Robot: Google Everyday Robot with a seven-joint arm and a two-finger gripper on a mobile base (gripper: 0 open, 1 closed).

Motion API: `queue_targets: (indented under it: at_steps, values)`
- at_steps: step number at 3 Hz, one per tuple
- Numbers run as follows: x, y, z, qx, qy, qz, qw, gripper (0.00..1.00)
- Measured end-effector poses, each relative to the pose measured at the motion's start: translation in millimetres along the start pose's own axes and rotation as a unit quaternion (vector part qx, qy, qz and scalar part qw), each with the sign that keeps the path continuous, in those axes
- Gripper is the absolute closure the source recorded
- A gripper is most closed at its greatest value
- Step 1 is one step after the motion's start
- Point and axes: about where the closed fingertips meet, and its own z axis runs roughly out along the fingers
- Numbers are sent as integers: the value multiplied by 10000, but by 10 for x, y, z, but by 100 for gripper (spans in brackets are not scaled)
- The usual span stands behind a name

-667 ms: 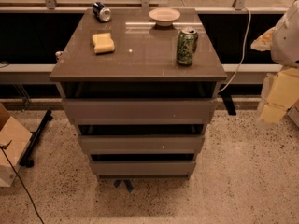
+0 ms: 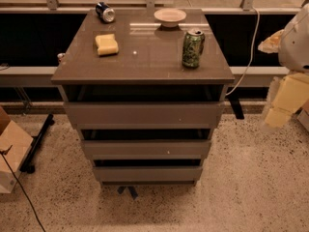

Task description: Open top drawer

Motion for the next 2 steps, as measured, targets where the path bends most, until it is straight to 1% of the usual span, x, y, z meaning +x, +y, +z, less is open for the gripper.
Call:
queue_targets:
  at_steps: [1, 2]
  values:
    - [-86, -43, 291, 184, -422, -75, 9989, 0]
    - [-115, -107, 622, 432, -556, -87, 9975, 0]
